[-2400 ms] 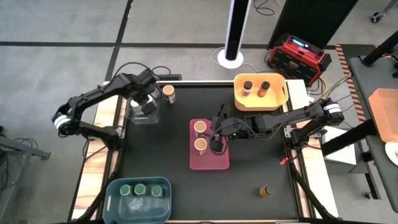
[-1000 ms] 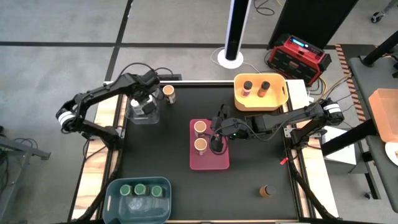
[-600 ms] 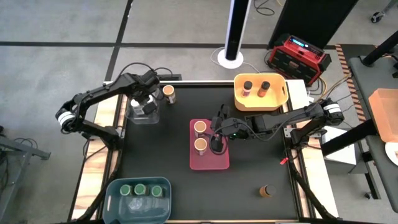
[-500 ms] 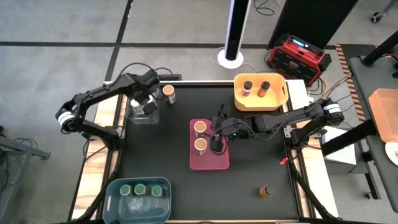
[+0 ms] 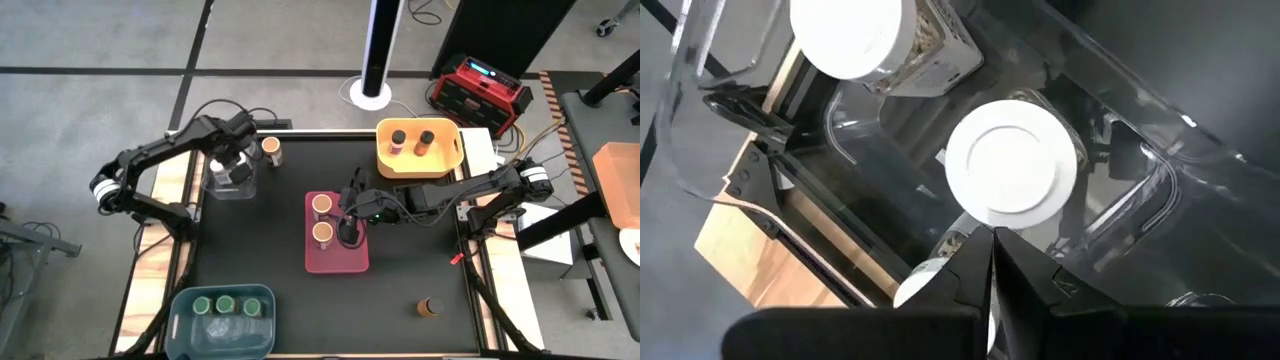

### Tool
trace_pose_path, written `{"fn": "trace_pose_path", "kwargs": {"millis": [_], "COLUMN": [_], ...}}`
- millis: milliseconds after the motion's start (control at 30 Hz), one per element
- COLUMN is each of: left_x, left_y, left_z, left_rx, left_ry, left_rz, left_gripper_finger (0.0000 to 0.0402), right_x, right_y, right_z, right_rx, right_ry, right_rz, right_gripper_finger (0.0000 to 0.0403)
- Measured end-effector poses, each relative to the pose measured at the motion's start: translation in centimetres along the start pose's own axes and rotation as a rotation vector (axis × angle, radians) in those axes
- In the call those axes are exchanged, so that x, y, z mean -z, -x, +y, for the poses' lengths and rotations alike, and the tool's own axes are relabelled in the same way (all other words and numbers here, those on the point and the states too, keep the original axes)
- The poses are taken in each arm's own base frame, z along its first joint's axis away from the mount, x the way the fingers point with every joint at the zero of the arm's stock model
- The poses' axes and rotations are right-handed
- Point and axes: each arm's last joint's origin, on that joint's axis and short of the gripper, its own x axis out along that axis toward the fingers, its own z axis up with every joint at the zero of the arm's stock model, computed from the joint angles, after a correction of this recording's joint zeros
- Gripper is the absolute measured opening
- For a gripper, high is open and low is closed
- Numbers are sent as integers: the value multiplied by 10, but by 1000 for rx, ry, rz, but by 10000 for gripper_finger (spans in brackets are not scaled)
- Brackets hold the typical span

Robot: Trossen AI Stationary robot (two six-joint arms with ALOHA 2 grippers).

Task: Sort spices by type
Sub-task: Put the gold seasoning bottle into the red bin

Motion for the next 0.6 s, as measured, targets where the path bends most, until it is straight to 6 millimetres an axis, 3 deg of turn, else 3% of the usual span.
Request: {"fn": "trace_pose_path", "kwargs": {"millis": [300,433,600], "left_x": [1,12,39], "left_y": [21,55,98], "left_z": [5,-2,-28], "left_rx": [-4,15,151], "left_ry": [8,-6,-27], "left_rz": [2,-151,-466], "left_gripper_finger": [0,0,0], "right_x": [0,2,2], "right_y": [0,0,4], "right_z": [0,0,-3], "right_rx": [0,2,38], "right_ry": [1,-2,-26], "right_rz": [4,18,24], "right_gripper_finger": [293,288,282]}}
